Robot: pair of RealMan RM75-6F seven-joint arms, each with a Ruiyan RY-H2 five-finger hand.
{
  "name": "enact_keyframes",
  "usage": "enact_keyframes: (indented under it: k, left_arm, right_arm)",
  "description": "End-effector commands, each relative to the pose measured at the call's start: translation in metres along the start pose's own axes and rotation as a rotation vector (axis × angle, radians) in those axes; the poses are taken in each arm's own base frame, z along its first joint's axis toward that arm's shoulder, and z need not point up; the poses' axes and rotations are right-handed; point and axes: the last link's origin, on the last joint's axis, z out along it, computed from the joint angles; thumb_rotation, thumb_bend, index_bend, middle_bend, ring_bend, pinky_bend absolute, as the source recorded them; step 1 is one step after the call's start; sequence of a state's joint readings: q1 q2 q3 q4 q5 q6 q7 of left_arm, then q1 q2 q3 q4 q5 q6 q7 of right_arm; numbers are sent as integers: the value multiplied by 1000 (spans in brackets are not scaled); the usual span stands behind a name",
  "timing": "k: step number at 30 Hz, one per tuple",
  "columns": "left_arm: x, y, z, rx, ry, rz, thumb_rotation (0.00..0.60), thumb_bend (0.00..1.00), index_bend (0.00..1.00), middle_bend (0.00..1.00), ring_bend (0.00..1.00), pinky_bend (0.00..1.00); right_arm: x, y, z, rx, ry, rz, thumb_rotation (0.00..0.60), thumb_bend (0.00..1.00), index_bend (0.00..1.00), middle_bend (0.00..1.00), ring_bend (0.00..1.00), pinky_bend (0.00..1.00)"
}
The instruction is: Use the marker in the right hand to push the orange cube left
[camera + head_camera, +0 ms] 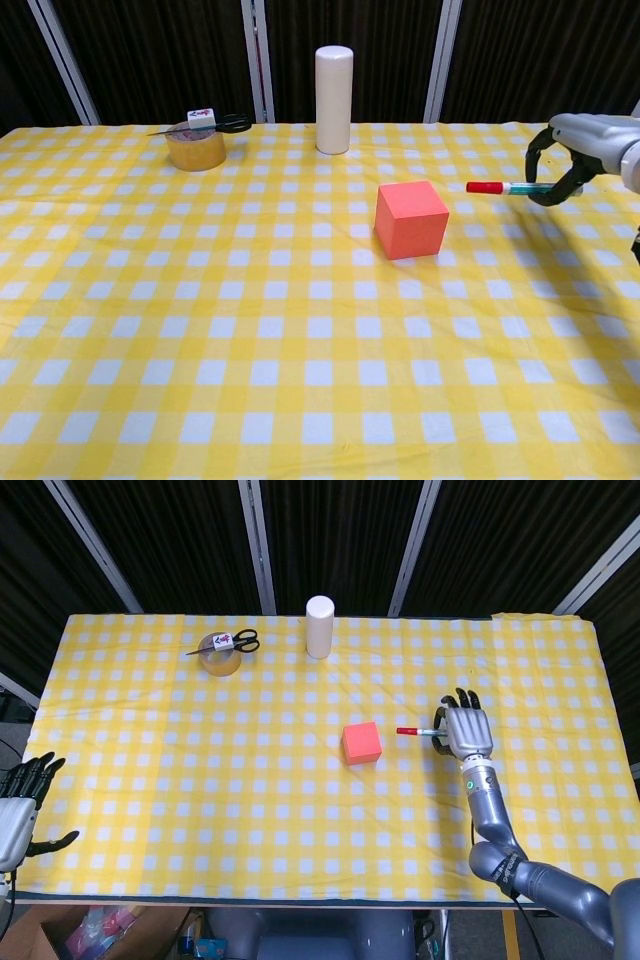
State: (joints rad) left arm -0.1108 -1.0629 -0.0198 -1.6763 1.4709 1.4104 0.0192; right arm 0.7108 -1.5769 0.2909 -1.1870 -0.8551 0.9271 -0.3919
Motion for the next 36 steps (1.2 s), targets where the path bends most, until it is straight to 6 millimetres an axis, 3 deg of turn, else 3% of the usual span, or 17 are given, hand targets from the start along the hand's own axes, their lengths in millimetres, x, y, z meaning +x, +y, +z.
enact_keyframes:
  k: [1, 12, 31, 36]
  left_arm:
    - [0, 0, 0, 1, -1, -1, 600, 0, 0, 0, 0, 0]
    - [0, 0, 0, -1, -8, -8, 600, 0, 0, 0, 0, 0]
    - [1, 0, 0, -6, -14, -25, 600, 0, 0, 0, 0, 0]
    - [2, 1, 0, -7, -16, -29, 600, 0, 0, 0, 0, 0]
  right_arm:
    - [-2, 1, 2, 17, -10, -8, 600, 514, 618, 240, 0, 0]
    - [-14, -3, 8, 42, -45, -10, 600, 515, 620, 244, 0, 0]
    - [-29, -61, 7, 153, -59, -3, 600, 514, 621, 247, 2, 0]
    - [-29, -66, 6, 157, -55, -11, 600, 515, 621, 247, 3, 0]
